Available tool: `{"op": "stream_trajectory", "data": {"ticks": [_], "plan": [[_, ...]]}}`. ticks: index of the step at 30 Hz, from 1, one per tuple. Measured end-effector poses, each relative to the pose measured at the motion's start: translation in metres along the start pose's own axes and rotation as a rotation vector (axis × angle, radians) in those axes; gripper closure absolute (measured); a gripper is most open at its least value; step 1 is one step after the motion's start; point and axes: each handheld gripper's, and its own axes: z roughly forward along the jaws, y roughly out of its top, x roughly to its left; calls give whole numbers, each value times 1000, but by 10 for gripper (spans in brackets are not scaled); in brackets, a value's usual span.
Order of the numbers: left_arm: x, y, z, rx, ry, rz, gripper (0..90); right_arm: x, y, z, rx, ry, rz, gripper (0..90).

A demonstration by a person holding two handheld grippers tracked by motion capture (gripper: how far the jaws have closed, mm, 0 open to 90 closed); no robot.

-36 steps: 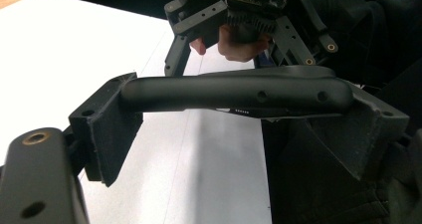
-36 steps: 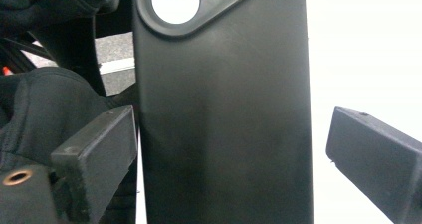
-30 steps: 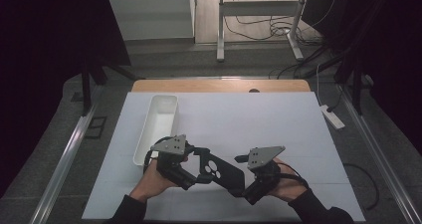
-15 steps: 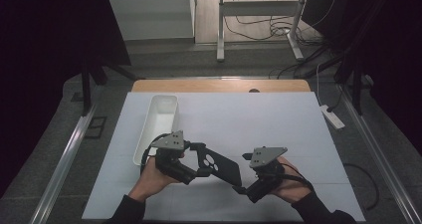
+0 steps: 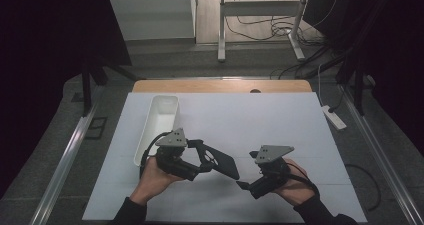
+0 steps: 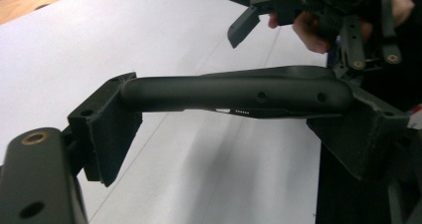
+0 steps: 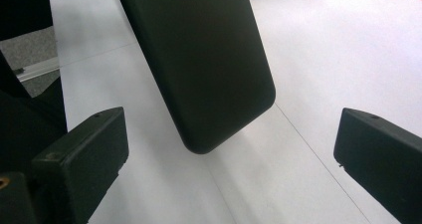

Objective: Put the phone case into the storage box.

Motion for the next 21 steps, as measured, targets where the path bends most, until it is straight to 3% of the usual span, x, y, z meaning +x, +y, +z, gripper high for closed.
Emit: {"op": "stream_trajectory", "data": {"ticks": [10,21], "plan": [[-3,4,1,3,53,-62,155,7,2,6,21,-43,11,0],[-8,8,4,6,64,-110,155,19,5,17,64,-112,5,0]]}}
